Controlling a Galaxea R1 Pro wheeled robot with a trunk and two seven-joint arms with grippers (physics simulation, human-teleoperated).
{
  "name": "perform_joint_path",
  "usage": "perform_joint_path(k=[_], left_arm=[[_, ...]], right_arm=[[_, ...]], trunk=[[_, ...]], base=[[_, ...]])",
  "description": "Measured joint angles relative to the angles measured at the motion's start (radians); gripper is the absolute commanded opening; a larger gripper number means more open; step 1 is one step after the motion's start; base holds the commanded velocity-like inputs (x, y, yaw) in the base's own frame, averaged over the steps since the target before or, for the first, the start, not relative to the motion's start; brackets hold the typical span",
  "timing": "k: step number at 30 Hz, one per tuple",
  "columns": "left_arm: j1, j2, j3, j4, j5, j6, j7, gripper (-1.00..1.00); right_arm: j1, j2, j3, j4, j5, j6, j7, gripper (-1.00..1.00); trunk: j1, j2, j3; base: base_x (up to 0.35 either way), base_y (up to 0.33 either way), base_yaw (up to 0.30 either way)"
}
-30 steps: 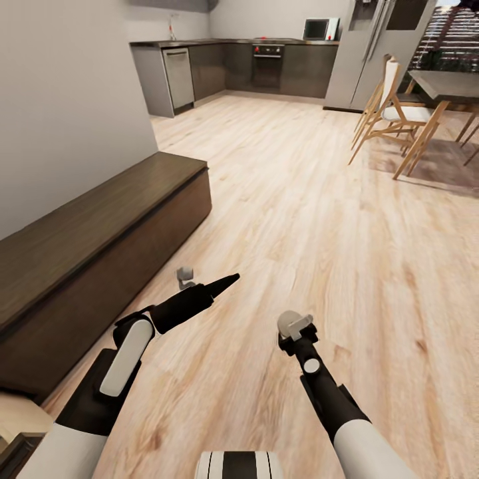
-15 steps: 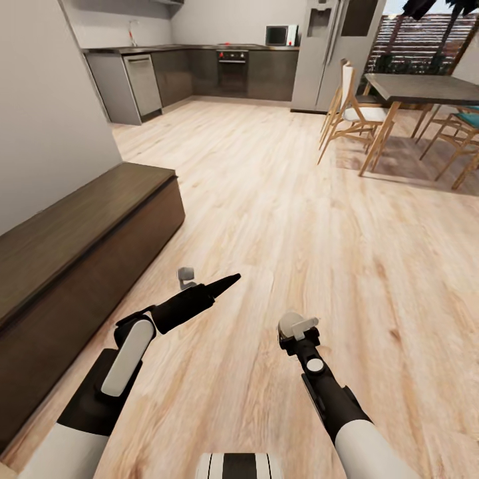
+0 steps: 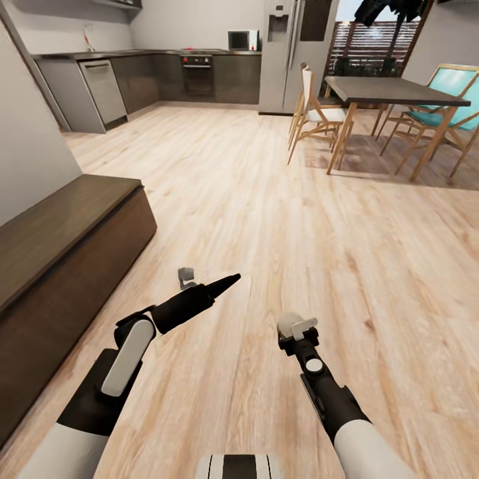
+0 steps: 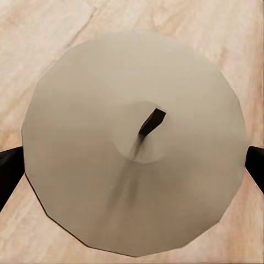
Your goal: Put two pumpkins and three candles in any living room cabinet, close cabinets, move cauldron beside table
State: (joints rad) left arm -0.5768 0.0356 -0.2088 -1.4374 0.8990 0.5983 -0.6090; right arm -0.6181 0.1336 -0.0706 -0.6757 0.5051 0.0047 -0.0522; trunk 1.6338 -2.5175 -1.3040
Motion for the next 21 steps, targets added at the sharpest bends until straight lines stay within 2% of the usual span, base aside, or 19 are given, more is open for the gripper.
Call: perform_joint_path(k=[14, 21], left_arm=[[0.001, 0.0, -0.001, 0.001, 0.0, -0.006, -0.002, 1.0], [0.001, -0.002, -0.001, 0.001, 0.001, -0.01, -0.001, 1.0]], right_arm=[[0.0, 0.001, 0.0, 0.0, -0.002, 0.0, 0.0, -1.0], [0.0, -0.002, 0.0, 0.001, -0.003, 0.0, 0.0, -1.0]], trunk=[[0.0, 0.0, 0.01], [0.0, 0.0, 0.015]], base=[[0.121, 0.012, -0.268], [0.029, 0.01, -0.273]])
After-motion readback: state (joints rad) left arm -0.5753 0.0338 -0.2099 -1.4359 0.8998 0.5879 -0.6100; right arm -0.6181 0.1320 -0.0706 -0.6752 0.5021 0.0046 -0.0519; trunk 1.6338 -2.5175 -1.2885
